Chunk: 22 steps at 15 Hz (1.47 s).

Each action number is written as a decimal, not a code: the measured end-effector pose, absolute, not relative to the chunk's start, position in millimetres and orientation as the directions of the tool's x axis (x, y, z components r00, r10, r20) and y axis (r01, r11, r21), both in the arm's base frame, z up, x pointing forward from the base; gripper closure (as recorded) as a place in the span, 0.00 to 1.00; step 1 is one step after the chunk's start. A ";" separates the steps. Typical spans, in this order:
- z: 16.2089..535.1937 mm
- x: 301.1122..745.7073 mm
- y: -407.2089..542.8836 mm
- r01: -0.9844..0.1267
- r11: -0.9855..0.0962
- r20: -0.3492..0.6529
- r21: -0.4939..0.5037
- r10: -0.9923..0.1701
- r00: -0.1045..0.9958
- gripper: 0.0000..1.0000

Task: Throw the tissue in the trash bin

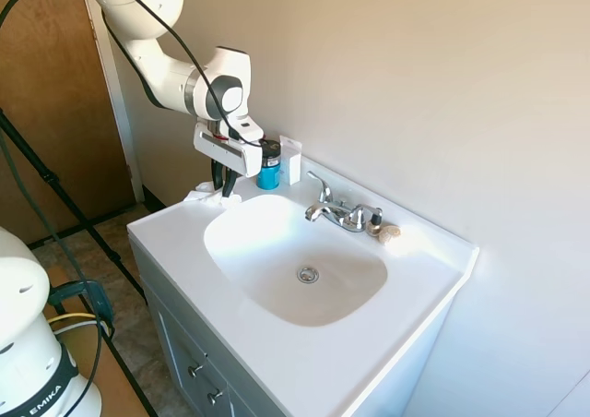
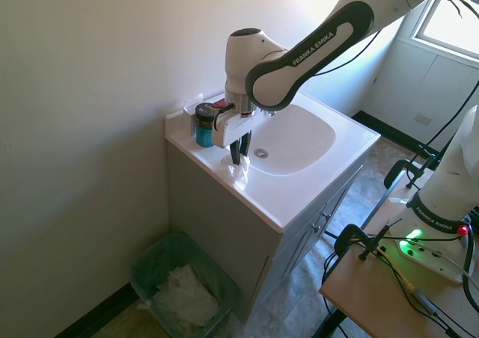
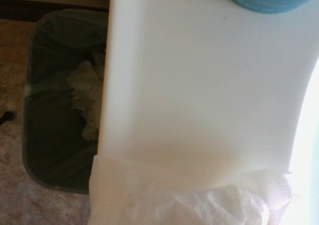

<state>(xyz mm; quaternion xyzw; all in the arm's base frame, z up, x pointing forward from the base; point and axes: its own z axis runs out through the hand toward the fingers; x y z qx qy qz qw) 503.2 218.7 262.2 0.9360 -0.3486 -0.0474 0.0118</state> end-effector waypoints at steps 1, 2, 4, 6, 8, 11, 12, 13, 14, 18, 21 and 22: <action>268.5 504.3 221.0 -0.650 -0.759 -0.076 0.048 -0.651 0.755 1.00; 279.7 506.4 226.6 -0.646 -0.763 -0.067 0.034 -0.647 0.760 1.00; 310.0 507.9 250.2 -0.633 -0.774 -0.043 0.007 -0.633 0.773 1.00; 337.7 502.9 294.6 -0.612 -0.790 -0.009 -0.012 -0.612 0.791 1.00; 338.0 493.7 343.2 -0.586 -0.810 0.016 -0.009 -0.586 0.810 1.00; 285.6 490.2 394.0 -0.545 -0.837 0.006 0.043 -0.546 0.838 1.00; 267.5 492.4 404.6 -0.534 -0.843 -0.001 0.057 -0.535 0.845 1.00; 251.9 494.6 412.5 -0.526 -0.848 -0.009 0.067 -0.527 0.850 1.00; 240.4 497.5 419.2 -0.522 -0.850 -0.015 0.073 -0.524 0.851 0.00; 222.2 508.2 430.5 -0.527 -0.844 -0.039 0.100 -0.533 0.845 0.00; 213.3 514.0 433.2 -0.532 -0.839 -0.051 0.114 -0.540 0.840 0.00; 211.6 515.1 434.4 -0.532 -0.839 -0.052 0.116 -0.540 0.840 0.00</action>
